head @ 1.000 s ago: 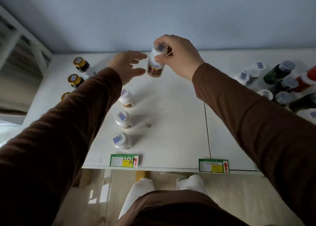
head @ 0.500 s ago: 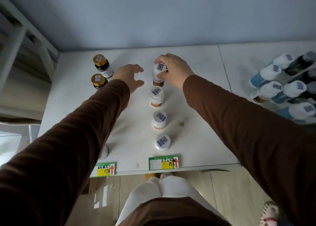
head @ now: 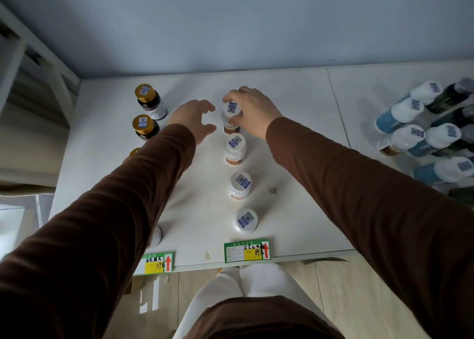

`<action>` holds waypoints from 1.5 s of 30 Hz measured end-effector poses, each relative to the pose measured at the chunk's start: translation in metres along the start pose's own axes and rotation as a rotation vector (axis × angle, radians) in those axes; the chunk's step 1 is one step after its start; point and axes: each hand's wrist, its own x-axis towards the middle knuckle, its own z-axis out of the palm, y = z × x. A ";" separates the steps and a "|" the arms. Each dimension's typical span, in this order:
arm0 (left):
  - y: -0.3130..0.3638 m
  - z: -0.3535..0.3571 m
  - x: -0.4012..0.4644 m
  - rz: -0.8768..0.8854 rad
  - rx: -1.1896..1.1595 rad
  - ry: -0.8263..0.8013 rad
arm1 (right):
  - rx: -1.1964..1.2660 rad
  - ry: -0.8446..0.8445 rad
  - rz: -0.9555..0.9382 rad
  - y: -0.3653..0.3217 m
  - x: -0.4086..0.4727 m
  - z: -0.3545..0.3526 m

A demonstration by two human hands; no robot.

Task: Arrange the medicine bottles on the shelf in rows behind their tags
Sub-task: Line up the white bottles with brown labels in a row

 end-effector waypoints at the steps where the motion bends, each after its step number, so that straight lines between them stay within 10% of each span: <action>1: 0.001 -0.003 -0.001 0.000 0.000 0.011 | 0.011 -0.010 0.005 0.000 -0.002 -0.002; 21: 0.198 0.016 -0.038 0.442 -0.095 0.048 | 0.091 0.364 0.274 0.115 -0.186 -0.094; 32: 0.313 0.156 -0.023 0.244 -0.163 -0.049 | -0.075 0.236 0.246 0.265 -0.234 -0.129; 45: 0.354 0.229 -0.008 0.088 -0.278 0.099 | -0.335 0.070 -0.039 0.288 -0.210 -0.120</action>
